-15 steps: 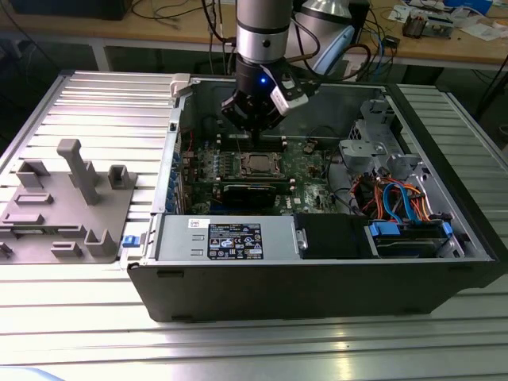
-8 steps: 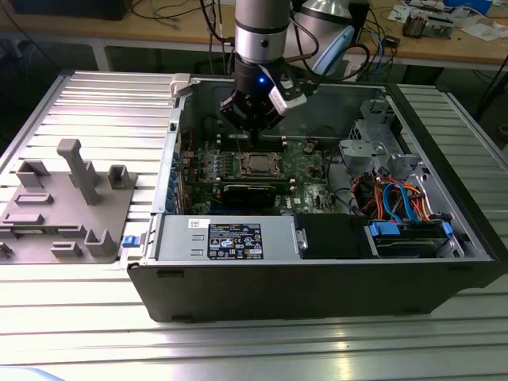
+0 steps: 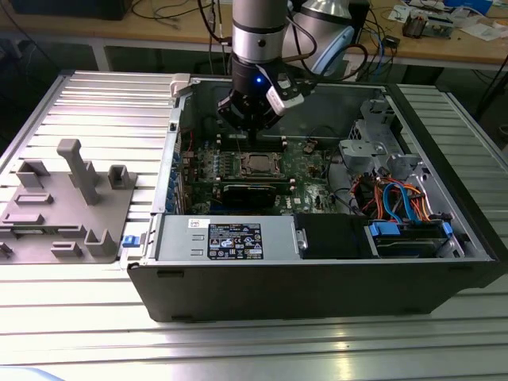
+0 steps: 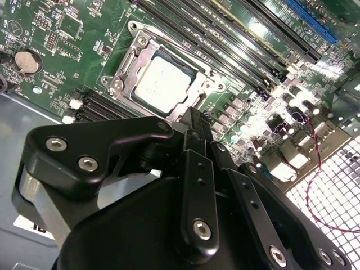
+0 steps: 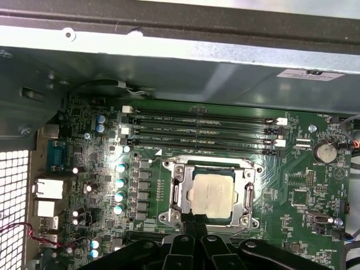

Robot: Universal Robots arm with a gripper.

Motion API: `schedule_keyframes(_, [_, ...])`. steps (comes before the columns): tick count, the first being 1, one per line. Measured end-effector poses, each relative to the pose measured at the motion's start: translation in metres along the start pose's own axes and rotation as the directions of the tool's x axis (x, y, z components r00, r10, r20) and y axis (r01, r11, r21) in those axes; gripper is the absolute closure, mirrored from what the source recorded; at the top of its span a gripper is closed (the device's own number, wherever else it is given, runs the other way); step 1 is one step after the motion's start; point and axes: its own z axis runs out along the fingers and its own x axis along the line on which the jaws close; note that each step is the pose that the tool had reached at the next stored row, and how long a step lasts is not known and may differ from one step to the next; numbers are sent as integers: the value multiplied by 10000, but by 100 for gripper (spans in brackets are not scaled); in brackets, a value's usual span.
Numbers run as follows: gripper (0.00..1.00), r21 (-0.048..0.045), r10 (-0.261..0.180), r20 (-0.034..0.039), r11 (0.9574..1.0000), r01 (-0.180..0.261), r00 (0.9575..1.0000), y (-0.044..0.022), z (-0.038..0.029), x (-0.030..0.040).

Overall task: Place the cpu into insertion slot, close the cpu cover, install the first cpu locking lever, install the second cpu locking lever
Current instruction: 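Install the first cpu locking lever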

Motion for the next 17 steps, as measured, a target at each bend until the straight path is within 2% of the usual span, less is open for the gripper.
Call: schedule_keyframes(17, [89,-4,0,0,10000,0,10000,3,-1,41])
